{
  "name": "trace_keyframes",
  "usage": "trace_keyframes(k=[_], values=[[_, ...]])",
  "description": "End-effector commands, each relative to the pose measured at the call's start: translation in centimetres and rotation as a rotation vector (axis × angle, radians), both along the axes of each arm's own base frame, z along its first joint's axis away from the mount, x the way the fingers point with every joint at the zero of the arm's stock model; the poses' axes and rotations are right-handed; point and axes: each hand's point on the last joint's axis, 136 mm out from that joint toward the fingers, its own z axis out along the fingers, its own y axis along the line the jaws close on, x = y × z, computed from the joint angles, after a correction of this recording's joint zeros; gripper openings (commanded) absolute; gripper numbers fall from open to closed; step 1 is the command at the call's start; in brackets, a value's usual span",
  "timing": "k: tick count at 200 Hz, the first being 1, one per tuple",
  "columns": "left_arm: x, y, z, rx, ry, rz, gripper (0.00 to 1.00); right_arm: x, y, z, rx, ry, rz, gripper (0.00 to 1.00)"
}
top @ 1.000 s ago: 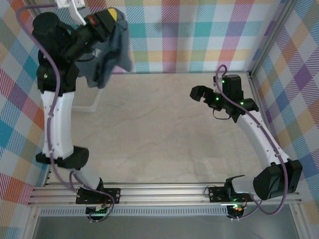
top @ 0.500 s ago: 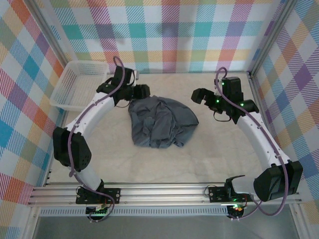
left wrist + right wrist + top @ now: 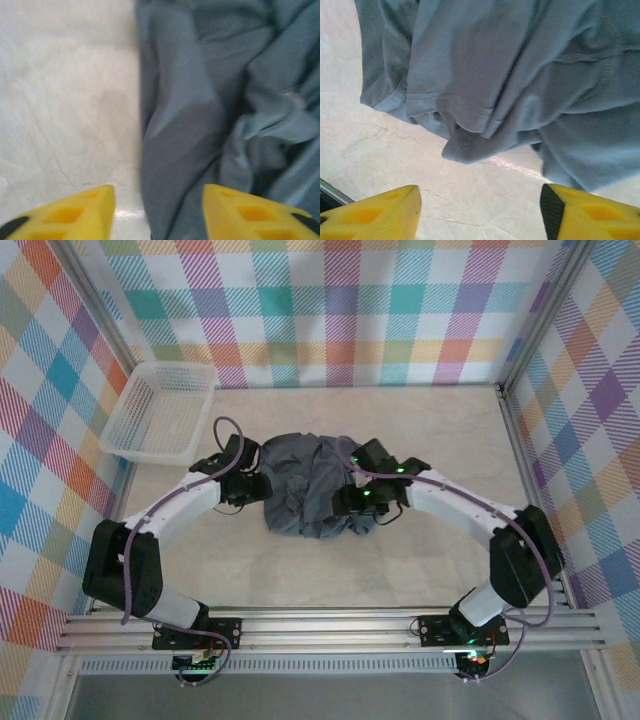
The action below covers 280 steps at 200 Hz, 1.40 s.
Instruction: Fold the inside-out t-shirt
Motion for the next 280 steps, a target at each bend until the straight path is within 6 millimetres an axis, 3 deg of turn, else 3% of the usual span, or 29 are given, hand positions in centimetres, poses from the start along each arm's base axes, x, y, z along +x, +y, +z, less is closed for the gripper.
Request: trace_keyframes(k=[1, 18, 34, 58, 74, 102, 109, 149, 175, 195, 222, 265, 280], values=[[1.0, -2.0, -0.3, -0.128, -0.009, 0.031, 0.38, 2.3, 1.9, 0.0, -0.058, -0.083, 0.024, 0.66], [1.2, -4.3, -0.8, -0.237, 0.011, -0.025, 0.33, 3.4, 3.0, -1.6, -0.126, -0.087, 0.033, 0.70], [1.0, -5.2, -1.3, -0.266, 0.034, -0.045, 0.34, 4.2, 4.0, -3.0, -0.153, -0.087, 0.040, 0.76], [0.7, -5.5, -2.5, -0.277, 0.065, -0.046, 0.37, 4.1, 6.5, -4.8, -0.096, -0.017, 0.099, 0.68], [0.4, -5.7, -3.2, -0.287, 0.085, -0.049, 0.39, 4.1, 6.9, -5.8, -0.104, 0.021, 0.102, 0.54], [-1.3, -6.9, -4.0, -0.322, 0.139, -0.139, 0.39, 5.0, 5.8, -4.7, -0.150, -0.055, 0.089, 0.01], [-1.9, -7.0, -4.0, -0.306, 0.142, -0.166, 0.39, 5.2, 5.3, -3.9, -0.163, -0.087, 0.088, 0.00], [-3.1, -5.6, -1.7, -0.201, 0.005, -0.249, 0.44, 6.5, -1.1, 1.2, -0.160, -0.262, -0.074, 0.00], [-3.6, -7.0, -0.5, -0.195, -0.075, -0.413, 0.45, 7.1, -5.6, 3.9, -0.042, -0.305, -0.244, 0.00], [-4.2, -8.1, -1.5, -0.157, -0.073, -0.510, 0.47, 7.4, -8.5, 4.6, -0.006, -0.303, -0.366, 0.00], [-3.1, -4.4, -3.6, 0.031, -0.044, -0.334, 0.55, 7.6, -12.5, 5.5, -0.001, -0.335, -0.575, 0.00], [-2.7, -3.4, -2.8, 0.014, -0.097, -0.209, 0.58, 6.1, -19.8, 5.7, -0.020, -0.396, -0.894, 0.00], [-3.3, -4.1, -3.4, -0.013, -0.069, -0.258, 0.56, 5.9, -20.5, 5.8, -0.028, -0.406, -0.902, 0.00]])
